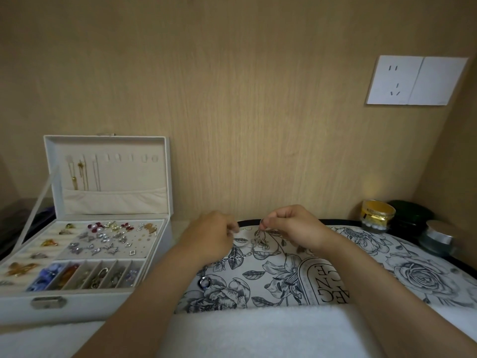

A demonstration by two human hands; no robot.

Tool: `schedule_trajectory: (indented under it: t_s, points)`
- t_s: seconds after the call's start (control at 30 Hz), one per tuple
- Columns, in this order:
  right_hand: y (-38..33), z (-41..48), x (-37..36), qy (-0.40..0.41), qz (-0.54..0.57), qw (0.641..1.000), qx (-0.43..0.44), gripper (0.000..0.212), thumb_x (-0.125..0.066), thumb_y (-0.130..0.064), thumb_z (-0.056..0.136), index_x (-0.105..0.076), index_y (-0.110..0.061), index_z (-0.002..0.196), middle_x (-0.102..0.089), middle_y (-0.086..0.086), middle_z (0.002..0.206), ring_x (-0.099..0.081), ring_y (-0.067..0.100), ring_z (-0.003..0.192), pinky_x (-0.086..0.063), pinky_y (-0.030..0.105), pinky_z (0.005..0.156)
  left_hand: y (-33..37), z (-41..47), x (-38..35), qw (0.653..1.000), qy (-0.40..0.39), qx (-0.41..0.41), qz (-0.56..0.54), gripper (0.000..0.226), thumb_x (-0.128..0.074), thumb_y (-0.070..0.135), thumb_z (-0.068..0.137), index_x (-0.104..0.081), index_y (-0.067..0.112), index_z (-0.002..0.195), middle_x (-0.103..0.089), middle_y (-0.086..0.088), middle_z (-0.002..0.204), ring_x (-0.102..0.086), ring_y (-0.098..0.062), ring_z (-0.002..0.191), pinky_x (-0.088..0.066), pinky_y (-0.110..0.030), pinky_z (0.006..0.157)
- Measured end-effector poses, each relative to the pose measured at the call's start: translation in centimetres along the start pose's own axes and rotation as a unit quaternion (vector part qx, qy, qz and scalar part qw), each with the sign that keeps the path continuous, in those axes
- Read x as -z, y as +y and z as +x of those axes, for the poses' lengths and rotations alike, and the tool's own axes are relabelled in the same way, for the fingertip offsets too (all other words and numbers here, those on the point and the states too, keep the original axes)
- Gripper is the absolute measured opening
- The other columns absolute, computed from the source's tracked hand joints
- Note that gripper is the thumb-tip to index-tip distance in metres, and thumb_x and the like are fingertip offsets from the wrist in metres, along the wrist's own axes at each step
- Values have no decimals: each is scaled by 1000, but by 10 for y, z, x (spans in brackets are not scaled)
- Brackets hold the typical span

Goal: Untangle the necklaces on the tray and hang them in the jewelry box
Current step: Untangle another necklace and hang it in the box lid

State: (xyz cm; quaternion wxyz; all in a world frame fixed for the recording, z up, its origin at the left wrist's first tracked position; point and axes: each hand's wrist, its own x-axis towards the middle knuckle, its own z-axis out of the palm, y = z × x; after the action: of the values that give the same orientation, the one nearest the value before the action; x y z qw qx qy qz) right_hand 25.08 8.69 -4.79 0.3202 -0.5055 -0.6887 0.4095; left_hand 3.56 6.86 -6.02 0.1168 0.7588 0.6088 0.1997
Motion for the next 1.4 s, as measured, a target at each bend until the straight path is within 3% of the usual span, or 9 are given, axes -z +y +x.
schedule_trajectory:
  t_s: [0.1,0.27,0.47,0.67,0.8,0.93,1.07,1.2,1.4]
  points:
    - [0,1,-1,-13,20,1000,6,19,-67,-26,94,-78,-14,87,-37,-3,50,-25,11,44,-20,23,43,14,-2,-6,980,-39,-28,-194,26,-64,23,93,-68,35,116,-66,20,115,-59,2,107,-46,-24,97]
    - [-1,0,2,-28,73,997,16,19,-63,-22,96,-77,-13,87,-34,-2,52,-23,12,47,-15,27,48,19,-2,-14,959,16,-24,-284,14,-75,22,87,-74,27,100,-74,8,85,-66,4,69,-52,-17,70]
    - [-1,2,3,1,74,997,0,18,-65,-22,95,-76,-9,90,-35,-3,49,-23,12,45,-14,27,48,15,0,-7,964,28,-5,-266,13,-64,26,95,-72,29,85,-72,9,81,-63,1,68,-51,-19,70]
    - [-2,-1,-3,10,-1,1000,8,17,-67,-21,94,-76,-10,85,-48,-12,43,-38,3,37,-31,14,38,13,3,-1,963,-84,74,-244,25,-51,27,95,-65,20,76,-62,1,75,-53,-14,65,-39,-26,61]
    - [2,3,-4,-5,-69,997,28,8,-73,-21,90,-80,-18,88,-76,-4,81,-71,8,78,-54,21,75,12,1,0,953,-98,73,-279,26,-50,32,98,-71,20,86,-74,-6,91,-59,-15,79,-47,-33,78]
    - [1,1,-7,-50,-103,993,30,24,-75,-10,85,-78,-29,99,-73,-14,98,-66,-4,79,-51,17,79,12,0,-2,959,-98,44,-264,25,-51,36,100,-71,24,91,-75,-1,94,-66,-16,84,-51,-36,87]
    - [-2,-2,-7,-57,-32,997,27,16,-63,-10,94,-78,-13,99,-66,-16,57,-55,-6,47,-41,7,49,13,-2,-2,963,-96,9,-252,20,-55,36,99,-71,27,92,-76,11,83,-61,-21,80,-51,-38,80]
    - [-2,-2,-10,-43,-29,997,52,12,-75,-23,89,-81,-13,87,-78,-3,84,-70,1,80,-52,17,77,10,-1,1,971,-73,-4,-228,16,-60,37,96,-71,30,87,-75,8,84,-70,-25,84,-56,-41,83]
    - [-2,0,-14,-31,-22,998,48,14,-66,-13,91,-76,-4,88,-66,-7,63,-55,0,56,-45,16,58,12,-2,0,983,-97,-19,-152,13,-61,36,90,-70,30,84,-72,10,81,-64,-8,75,-51,-29,75]
